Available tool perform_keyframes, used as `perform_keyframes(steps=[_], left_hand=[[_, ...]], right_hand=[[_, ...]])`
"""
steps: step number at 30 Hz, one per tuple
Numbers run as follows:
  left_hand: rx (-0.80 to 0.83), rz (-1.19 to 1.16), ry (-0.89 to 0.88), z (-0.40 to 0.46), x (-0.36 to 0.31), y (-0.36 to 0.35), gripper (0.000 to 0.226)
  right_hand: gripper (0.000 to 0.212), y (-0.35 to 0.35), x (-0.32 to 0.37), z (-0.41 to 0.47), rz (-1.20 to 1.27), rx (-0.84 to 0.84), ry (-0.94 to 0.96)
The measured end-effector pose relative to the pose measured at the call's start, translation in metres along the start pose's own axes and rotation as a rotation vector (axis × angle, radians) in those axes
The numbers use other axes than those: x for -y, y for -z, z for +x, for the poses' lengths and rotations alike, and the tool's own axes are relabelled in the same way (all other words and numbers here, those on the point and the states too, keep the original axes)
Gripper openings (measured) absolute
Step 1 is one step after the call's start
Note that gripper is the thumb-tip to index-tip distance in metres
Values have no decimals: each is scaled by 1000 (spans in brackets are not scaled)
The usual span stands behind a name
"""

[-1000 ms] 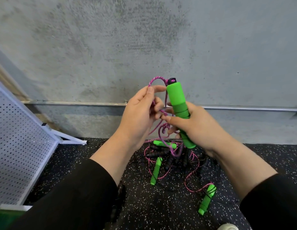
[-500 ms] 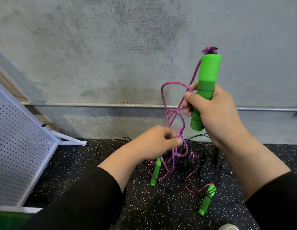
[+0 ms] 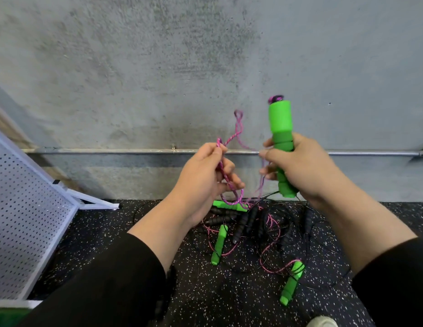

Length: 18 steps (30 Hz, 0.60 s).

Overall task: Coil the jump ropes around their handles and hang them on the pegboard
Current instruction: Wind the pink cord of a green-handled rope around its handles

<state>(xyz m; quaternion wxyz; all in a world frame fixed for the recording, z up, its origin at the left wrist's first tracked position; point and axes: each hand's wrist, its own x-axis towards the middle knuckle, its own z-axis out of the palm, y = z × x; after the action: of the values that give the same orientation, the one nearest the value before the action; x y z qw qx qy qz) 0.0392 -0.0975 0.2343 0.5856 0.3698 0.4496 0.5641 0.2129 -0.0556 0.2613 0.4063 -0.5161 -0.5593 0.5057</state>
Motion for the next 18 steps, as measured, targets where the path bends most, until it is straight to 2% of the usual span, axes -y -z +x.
perform_keyframes(steps=[6, 11, 18], left_hand=[[-12, -252, -98, 0, -13, -2, 17], [6, -416, -166, -2, -24, 0, 17], [-41, -583, -183, -3, -31, 2, 19]], right_hand=[[11, -15, -9, -7, -251, 284, -111], [17, -28, -13, -11, -355, 361, -106], [21, -44, -11, -17, -318, 444, -80]])
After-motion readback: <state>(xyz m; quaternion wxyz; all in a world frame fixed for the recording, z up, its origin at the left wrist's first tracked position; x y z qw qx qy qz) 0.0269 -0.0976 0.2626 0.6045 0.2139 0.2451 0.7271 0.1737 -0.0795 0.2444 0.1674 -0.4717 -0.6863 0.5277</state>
